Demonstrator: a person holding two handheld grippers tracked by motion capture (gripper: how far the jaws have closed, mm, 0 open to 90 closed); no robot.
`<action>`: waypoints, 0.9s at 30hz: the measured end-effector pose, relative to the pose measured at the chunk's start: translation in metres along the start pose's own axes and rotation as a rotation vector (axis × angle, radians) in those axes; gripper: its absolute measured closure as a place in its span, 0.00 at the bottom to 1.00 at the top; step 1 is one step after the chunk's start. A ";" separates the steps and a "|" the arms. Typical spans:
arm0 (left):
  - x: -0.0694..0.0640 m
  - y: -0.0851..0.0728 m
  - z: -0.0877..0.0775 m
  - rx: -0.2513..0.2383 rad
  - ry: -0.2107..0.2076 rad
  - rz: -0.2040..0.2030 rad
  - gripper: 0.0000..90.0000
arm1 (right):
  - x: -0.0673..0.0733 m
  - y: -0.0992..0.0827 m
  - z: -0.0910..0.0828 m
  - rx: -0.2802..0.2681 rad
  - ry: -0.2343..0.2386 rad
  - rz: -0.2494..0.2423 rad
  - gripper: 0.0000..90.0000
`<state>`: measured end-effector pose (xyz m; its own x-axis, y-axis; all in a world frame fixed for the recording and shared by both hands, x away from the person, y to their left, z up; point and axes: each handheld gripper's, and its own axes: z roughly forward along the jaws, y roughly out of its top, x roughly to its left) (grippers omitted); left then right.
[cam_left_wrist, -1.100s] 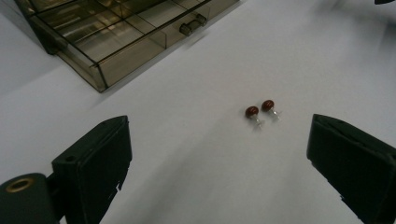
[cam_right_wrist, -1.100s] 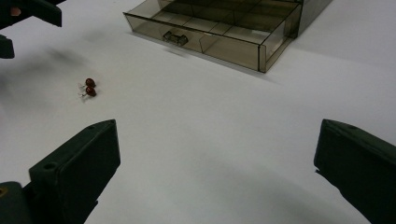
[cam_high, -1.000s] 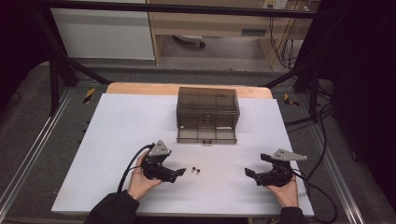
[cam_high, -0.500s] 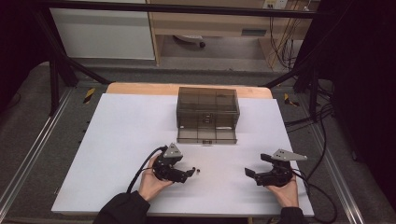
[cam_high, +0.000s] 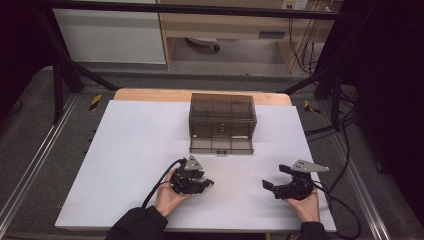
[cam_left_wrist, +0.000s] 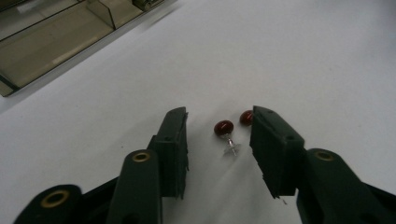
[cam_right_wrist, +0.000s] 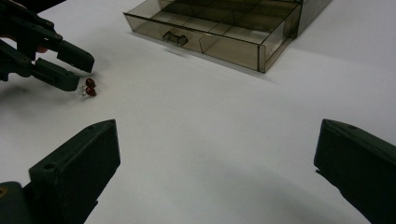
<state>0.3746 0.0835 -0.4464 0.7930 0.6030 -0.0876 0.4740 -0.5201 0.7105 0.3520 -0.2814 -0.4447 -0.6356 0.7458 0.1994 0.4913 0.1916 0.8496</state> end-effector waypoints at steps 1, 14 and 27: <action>-0.001 0.000 0.000 0.002 0.002 -0.002 0.67 | 0.000 0.000 0.000 0.001 0.001 0.000 0.01; -0.007 0.000 0.005 0.011 0.012 0.005 0.87 | 0.000 0.000 0.000 0.001 0.001 0.000 0.01; -0.007 -0.001 0.005 0.013 0.008 -0.002 0.91 | 0.000 0.000 0.000 0.002 0.001 0.001 0.01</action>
<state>0.3710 0.0769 -0.4496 0.7889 0.6089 -0.0834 0.4808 -0.5269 0.7009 0.3520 -0.2817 -0.4445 -0.6359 0.7453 0.2004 0.4929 0.1923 0.8486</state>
